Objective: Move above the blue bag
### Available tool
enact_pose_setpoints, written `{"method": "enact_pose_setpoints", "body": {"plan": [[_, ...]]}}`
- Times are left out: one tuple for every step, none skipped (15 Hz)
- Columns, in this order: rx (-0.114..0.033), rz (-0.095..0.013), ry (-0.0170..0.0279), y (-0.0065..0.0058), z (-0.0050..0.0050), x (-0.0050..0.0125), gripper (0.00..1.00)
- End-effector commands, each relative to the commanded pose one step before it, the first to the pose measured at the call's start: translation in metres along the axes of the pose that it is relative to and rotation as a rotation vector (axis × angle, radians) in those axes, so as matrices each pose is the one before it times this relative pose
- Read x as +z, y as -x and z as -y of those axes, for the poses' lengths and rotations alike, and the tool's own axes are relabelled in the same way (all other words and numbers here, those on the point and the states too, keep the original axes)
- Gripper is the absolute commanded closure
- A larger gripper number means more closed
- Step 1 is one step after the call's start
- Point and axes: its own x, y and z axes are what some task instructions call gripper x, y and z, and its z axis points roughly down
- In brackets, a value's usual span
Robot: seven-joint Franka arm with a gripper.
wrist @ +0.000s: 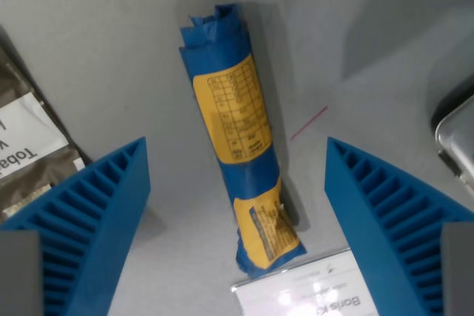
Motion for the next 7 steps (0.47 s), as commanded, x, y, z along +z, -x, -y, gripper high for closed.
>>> {"method": "enact_pose_setpoints", "body": {"plan": [[-0.0897,0.0233,0.02026,-0.00624,-0.00682,0.00341,0.00],[0.0107,0.0016,-0.00103,-0.00008,-0.00056,0.00054,0.00],[0.0077,0.0009,-0.00059,0.00001,-0.00048,0.00040,0.00],[0.0073,0.0006,-0.00100,0.00008,-0.00041,0.00028,0.00],[0.0048,0.0006,-0.00093,0.00013,-0.00036,0.00014,0.00],[0.0000,0.0000,0.00000,0.00000,0.00000,0.00000,0.00],[0.0000,0.0000,0.00000,0.00000,0.00000,0.00000,0.00]]}}
